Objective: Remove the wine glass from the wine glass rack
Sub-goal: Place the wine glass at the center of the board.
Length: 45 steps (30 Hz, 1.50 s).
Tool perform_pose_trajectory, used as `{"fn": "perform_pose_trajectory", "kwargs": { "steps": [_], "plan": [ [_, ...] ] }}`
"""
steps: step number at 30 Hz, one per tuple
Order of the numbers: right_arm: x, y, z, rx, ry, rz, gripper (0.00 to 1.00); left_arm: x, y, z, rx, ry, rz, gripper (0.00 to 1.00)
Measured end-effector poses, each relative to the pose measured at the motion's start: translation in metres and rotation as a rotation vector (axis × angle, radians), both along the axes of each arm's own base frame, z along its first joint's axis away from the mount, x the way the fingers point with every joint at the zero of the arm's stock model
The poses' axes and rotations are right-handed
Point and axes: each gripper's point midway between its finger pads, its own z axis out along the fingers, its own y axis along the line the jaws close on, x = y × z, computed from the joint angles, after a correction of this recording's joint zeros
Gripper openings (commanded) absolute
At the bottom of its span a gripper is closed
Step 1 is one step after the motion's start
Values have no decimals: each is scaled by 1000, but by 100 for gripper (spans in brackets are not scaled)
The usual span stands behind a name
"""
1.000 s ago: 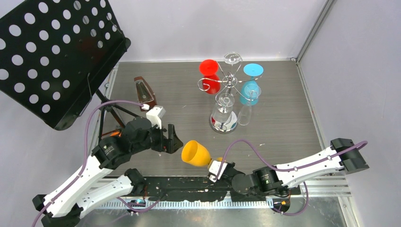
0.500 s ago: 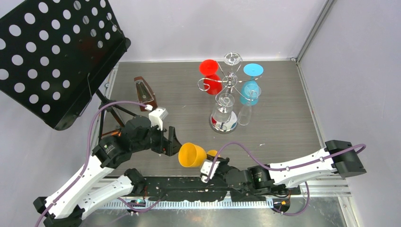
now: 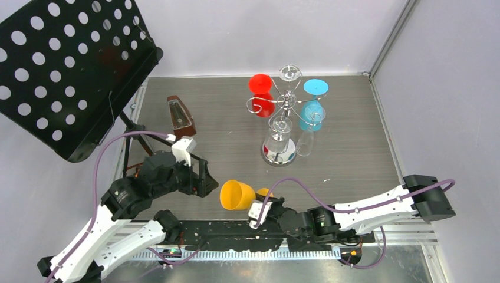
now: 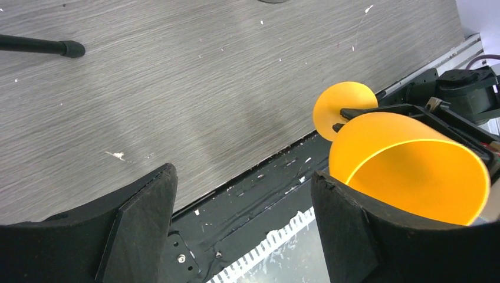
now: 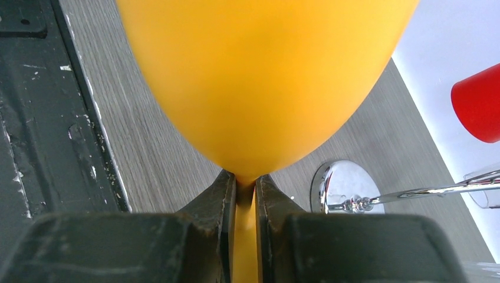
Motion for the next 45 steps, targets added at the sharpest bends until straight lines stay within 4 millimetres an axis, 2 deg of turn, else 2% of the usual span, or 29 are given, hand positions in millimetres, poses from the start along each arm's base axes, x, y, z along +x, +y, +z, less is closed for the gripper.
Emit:
{"fn": "perform_pose_trajectory", "kwargs": {
  "steps": [11, 18, 24, 31, 35, 39, 43, 45],
  "plan": [
    [0, 8, -24, -98, -20, -4, 6, -7, 6, 10, -22, -19, -1, 80],
    [4, 21, -10, -67, -36, -8, 6, -18, -2, 12, -58, 7, -64, 77],
    [7, 31, 4, -38, -52, -8, 6, -23, -7, 14, -79, 20, -100, 69],
    [7, 39, 9, -34, -68, 3, 6, -27, -9, 15, -84, 23, -129, 52],
    [6, 42, 13, -32, -75, 8, 6, -27, -10, 15, -85, 24, -136, 36],
    [6, 43, 16, -24, -81, 9, 6, -27, -12, 14, -83, 30, -144, 23],
    [7, 44, 17, -26, -87, 10, 6, -27, -14, 13, -80, 40, -150, 0],
    [7, 44, 16, -30, -91, 10, 6, -27, -15, 13, -81, 42, -154, 0]
  ]
}}
